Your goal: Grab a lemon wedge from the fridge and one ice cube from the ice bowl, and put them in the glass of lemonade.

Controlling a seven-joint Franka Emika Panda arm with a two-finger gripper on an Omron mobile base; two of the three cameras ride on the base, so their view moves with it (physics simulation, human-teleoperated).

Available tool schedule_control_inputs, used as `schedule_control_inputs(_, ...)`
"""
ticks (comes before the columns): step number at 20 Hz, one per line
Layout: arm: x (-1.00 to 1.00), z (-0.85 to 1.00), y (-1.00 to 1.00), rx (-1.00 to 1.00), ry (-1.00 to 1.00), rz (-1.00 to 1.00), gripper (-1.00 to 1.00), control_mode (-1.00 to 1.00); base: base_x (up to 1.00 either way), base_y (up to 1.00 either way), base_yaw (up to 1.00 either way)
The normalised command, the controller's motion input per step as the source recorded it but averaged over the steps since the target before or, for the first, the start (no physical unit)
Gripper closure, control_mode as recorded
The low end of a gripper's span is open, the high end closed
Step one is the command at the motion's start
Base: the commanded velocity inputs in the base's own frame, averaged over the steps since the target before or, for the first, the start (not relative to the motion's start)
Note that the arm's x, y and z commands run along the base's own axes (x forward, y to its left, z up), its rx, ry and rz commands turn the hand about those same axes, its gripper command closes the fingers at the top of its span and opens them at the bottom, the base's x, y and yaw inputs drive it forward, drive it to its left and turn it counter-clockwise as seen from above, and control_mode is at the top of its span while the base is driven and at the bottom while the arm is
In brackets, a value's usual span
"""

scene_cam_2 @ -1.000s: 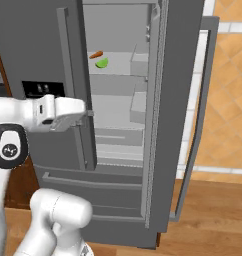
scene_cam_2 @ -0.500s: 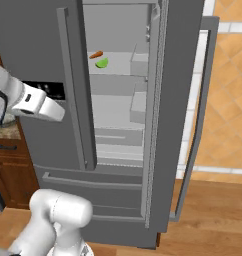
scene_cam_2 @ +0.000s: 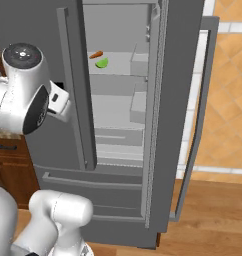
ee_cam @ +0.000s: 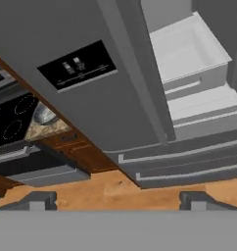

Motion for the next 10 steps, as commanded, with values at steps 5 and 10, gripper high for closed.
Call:
schedule_control_inputs(5, 0.36, -0.09, 0.13, -0.19, -0.21, 0.02, -1.00, -1.00, 0.00, 0.00, 0.00)
schedule_control_inputs(10, 0.45, -0.08, 0.04, -0.20, -0.07, 0.00, -1.00, -1.00, 0.00, 0.00, 0.00)
